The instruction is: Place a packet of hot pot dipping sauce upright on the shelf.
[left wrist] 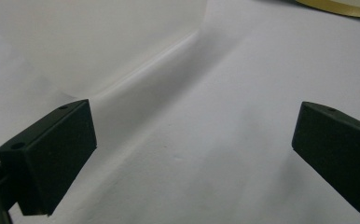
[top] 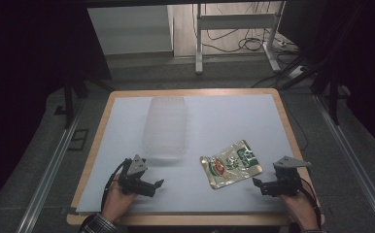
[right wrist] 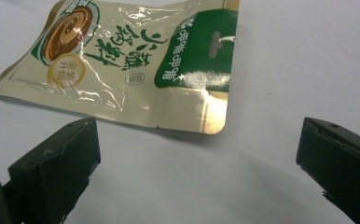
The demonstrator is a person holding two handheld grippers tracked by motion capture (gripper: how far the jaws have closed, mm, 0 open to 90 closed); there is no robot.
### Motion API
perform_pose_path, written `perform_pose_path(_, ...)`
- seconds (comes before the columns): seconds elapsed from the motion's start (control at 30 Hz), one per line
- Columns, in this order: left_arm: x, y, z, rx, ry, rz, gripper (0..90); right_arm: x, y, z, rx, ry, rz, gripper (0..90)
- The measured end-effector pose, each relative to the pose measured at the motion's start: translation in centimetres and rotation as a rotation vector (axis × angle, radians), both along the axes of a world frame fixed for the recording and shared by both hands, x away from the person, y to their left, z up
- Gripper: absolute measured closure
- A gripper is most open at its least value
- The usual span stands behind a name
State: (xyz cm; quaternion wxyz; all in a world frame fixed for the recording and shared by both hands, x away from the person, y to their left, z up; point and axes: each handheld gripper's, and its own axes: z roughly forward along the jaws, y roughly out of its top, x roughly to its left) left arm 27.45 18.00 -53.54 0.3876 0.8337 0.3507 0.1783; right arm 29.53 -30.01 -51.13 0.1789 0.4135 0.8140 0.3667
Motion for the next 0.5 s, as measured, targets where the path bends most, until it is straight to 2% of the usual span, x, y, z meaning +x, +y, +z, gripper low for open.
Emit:
perform_pose_path(0.2,0.0,0.0,0.0,0.002,-0.001,0.000,0.0,0.5,0.4,0.1,0.003,-0.010,-0.001,0.8)
perform_pose_path(0.33,0.0,-0.1,0.0,0.004,-0.002,-0.002,0.0,1.0,0.9,0.3,0.003,0.004,-0.010,1.9)
perform_pose_path(0.5,0.0,-0.1,0.0,0.007,-0.002,-0.002,0.0,1.3,1.3,0.3,-0.006,0.000,-0.002,2.1)
